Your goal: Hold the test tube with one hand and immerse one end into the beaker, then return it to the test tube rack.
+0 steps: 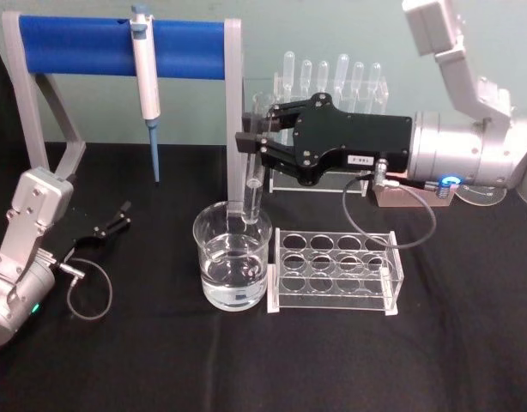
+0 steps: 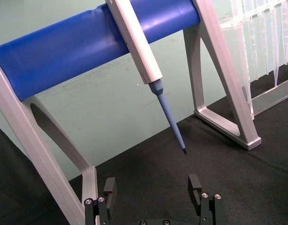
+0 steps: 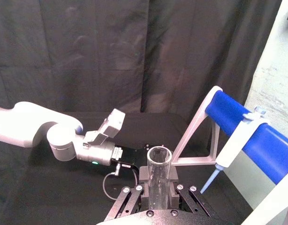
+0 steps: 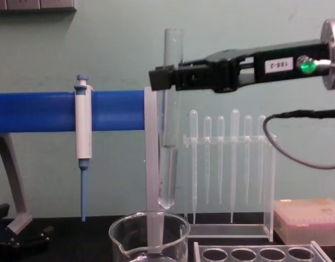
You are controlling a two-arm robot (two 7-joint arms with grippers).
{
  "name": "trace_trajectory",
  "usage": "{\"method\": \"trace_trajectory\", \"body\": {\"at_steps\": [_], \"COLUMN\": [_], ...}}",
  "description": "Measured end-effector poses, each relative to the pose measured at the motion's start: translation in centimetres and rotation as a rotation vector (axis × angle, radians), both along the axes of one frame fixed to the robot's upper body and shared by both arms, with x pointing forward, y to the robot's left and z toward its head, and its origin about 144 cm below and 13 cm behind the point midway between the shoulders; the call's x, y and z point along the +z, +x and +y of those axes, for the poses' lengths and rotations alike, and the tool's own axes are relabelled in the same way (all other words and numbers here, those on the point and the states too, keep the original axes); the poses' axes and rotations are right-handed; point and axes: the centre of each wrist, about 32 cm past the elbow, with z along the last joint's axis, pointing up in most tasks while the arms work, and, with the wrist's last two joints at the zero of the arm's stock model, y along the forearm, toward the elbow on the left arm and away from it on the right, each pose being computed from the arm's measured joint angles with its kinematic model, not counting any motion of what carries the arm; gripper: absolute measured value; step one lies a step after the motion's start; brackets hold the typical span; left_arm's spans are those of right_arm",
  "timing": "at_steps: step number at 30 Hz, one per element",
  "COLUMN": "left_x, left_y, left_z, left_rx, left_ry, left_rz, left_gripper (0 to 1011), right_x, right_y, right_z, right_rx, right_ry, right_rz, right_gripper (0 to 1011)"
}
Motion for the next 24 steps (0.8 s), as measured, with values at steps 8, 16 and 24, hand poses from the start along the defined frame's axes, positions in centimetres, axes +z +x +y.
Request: {"method": "trace_trajectory", "body": {"at_steps": [8, 16, 24], "left_x": [0.0, 0.0, 0.0], "left_y": [0.0, 0.0, 0.0], "left_z": [0.0, 0.0, 0.0], "left_rx": [0.0, 0.0, 0.0], "left_ry": [0.0, 0.0, 0.0], "left_rz": [0.0, 0.0, 0.0], "left_gripper": [1000, 1000, 1000], "right_x": [-1.8, -3.9, -6.0], "right_y": [0.4, 0.9, 1.3], "right_z": [0.9, 1.2, 1.6], "right_rx": [-0.001, 0.0, -0.008], "right_ry": [-0.022, -0.022, -0.011], "right_rz": [-0.006, 0.011, 0.026], "right_gripper": [227, 227, 227]}}
